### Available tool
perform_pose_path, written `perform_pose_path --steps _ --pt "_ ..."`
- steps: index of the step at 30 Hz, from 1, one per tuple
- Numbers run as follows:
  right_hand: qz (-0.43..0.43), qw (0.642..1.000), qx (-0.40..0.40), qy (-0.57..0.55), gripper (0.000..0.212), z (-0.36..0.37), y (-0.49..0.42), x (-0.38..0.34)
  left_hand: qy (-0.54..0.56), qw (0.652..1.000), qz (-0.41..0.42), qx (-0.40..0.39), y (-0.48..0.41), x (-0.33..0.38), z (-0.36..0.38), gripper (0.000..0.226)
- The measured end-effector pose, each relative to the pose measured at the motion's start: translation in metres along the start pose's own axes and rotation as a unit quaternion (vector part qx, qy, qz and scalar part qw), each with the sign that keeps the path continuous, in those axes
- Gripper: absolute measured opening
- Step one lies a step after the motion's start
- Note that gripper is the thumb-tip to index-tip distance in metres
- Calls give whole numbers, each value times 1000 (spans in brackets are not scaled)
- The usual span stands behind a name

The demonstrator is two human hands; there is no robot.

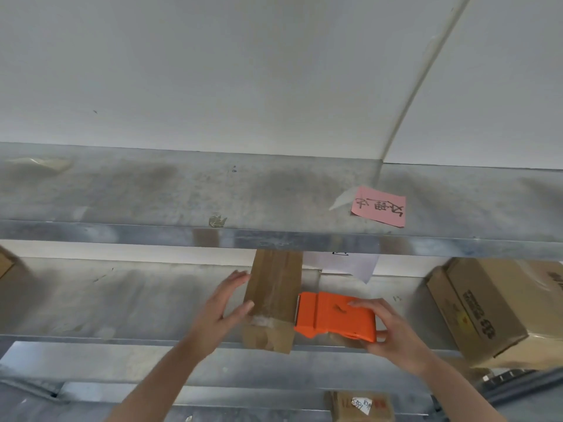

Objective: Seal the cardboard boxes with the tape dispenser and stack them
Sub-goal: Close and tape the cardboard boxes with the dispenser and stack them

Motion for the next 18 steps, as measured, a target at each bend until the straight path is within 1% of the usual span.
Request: perform_pose_path --steps 1,2,3,4,6,8,15,18 --pt "-3 1000 -1 -1 77 -1 1 -1 -78 994 21 -77 2 8 14 62" --pt "-7 1000 -4 1 77 -2 2 -2 -148 979 31 -136 3 9 26 71" --pt "-11 1000 -6 7 78 -3 3 -4 -203 964 38 -166 3 5 33 78" --pt "-17 1000 -5 15 79 -6 5 -6 -239 955 47 -171 2 3 36 81" --pt "-36 999 1 34 80 -15 10 -11 -261 952 55 -147 -2 -2 35 79" --pt "-54 997 -5 53 81 -23 17 -13 -267 953 64 -130 -3 -3 36 76" --pt "-59 993 -45 95 77 -40 18 -11 -252 959 55 -118 -5 -4 42 71" --pt "-57 994 -54 77 79 -42 15 -8 -263 956 54 -115 -4 -2 43 70"
Point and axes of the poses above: each hand's wrist, its own y-axis away from the middle knuckle, its own z-axis out of the palm, x = y × z, the point moved 9 cm from there along -y, towards the middle knuckle, and after that the axes turned 14 degrees about -z, right-handed, at the moved point
